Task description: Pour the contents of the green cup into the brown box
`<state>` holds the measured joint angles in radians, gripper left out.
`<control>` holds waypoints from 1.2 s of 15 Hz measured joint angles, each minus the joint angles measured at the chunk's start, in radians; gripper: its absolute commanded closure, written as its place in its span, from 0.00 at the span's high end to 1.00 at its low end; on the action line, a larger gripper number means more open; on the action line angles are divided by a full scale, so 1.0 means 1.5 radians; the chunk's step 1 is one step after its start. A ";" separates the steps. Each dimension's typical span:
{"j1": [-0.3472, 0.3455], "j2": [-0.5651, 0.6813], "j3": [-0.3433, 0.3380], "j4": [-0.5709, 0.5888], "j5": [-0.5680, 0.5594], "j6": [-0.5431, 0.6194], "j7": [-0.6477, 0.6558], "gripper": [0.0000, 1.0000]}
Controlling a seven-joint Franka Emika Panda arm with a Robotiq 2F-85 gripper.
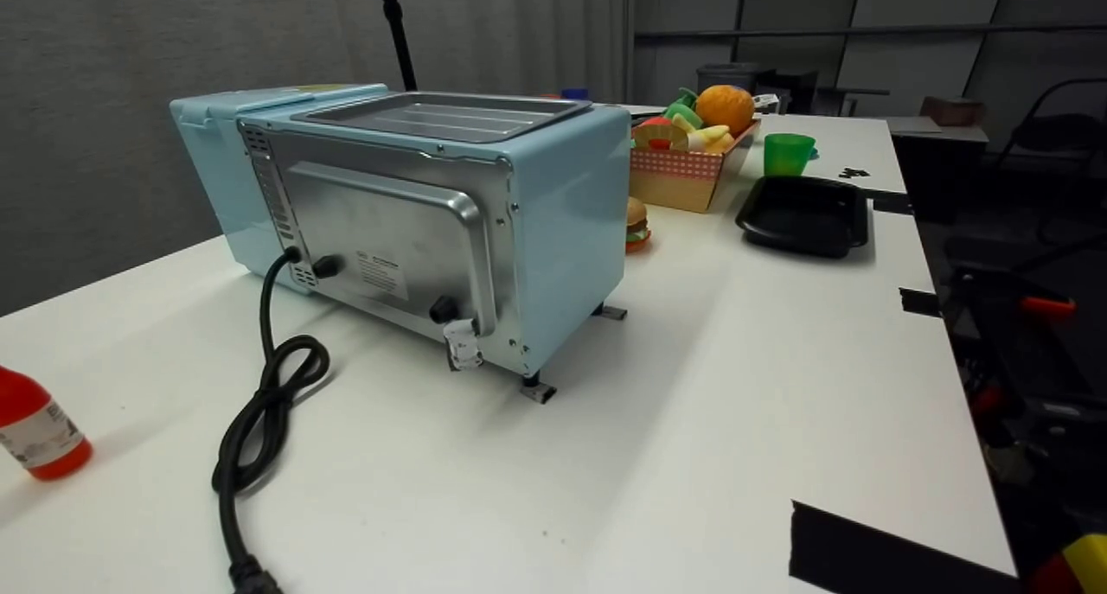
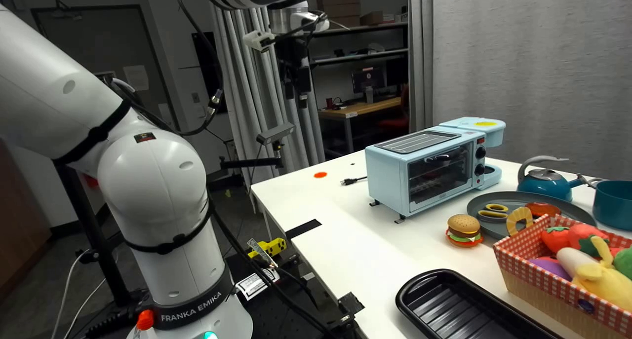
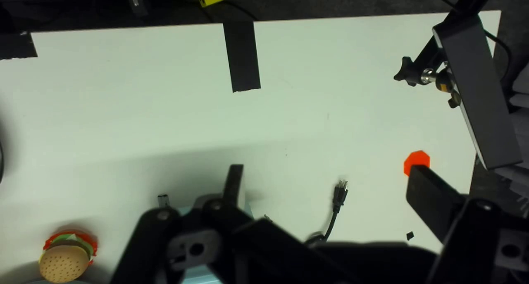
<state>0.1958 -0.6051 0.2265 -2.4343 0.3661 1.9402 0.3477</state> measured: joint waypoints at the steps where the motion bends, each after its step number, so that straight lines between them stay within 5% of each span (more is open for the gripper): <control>1: 0.000 0.000 0.000 0.000 0.000 0.000 0.000 1.00; 12: 0.000 0.000 0.000 0.000 0.000 0.000 0.000 1.00; 18: -0.024 0.003 0.000 -0.004 -0.064 0.000 0.000 1.00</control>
<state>0.1597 -0.6010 0.2260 -2.4406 0.2697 1.9403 0.3477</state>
